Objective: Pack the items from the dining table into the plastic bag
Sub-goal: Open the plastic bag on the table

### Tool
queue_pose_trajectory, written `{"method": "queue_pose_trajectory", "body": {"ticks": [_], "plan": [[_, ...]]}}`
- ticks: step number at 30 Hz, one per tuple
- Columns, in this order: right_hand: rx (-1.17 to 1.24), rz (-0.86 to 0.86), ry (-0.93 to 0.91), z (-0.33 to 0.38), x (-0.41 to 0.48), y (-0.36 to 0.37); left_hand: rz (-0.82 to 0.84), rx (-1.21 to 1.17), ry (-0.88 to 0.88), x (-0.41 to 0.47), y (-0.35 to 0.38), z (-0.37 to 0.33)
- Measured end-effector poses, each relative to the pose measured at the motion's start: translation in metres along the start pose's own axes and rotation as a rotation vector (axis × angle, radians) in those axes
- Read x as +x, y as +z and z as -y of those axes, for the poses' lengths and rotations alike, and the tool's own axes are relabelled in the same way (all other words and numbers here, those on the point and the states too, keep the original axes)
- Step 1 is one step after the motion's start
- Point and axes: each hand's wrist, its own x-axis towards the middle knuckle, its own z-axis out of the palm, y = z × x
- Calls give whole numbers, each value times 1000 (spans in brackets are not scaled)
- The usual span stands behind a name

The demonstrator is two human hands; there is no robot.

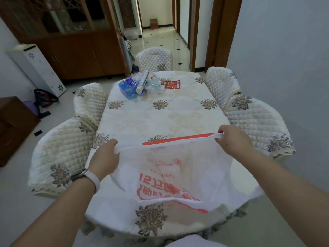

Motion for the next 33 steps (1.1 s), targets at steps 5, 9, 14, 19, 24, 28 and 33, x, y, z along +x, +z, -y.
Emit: {"method": "queue_pose_trajectory", "body": {"ticks": [5,9,14,19,24,28,33], "plan": [[207,43,111,-2,-13,16,34,-489,-252,-2,5,-2],[292,139,167,-23,-54,49,43,-509,-238,-10,14,-2],[395,268,259,-35,-86,100,4,-690,-422,-66,59,4],[573,282,327,-19,-91,125,44,-777,-547,-112,113,7],[586,264,322,-4,-88,155,76,-692,-581,-102,131,2],[684,287,359,19,-87,164,113,-505,-516,-94,126,6],[469,343,286,33,-79,159,99,-613,-420,-80,108,8]]}}
